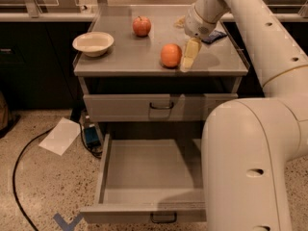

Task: Place orange into middle drawer

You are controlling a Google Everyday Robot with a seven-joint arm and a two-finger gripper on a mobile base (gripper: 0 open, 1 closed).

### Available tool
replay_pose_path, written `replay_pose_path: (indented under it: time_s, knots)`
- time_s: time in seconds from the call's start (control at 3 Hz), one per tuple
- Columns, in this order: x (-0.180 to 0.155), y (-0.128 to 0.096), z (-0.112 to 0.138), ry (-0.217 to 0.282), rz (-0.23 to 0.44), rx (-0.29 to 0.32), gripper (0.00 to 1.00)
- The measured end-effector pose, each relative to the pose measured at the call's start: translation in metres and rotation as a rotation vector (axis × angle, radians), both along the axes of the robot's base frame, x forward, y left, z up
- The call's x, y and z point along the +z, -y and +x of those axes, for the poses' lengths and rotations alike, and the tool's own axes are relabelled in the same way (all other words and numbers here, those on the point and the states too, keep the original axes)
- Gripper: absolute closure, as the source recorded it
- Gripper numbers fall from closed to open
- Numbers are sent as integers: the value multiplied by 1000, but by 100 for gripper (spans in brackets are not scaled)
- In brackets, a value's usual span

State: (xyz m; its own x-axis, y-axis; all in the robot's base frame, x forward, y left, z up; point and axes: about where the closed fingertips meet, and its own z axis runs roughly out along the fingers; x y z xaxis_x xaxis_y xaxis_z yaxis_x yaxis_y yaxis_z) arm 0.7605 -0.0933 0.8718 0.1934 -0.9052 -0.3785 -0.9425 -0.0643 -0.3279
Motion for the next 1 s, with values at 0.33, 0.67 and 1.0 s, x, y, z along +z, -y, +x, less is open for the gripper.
replay_pose_path:
  time_s: [0.33,0.67,1.0]
  knots:
    - [-8,-4,3,-17,7,13,0]
    - [-11,-11,4,-25,14,34,0]
    - [-14,-19,6,-29,18,55,0]
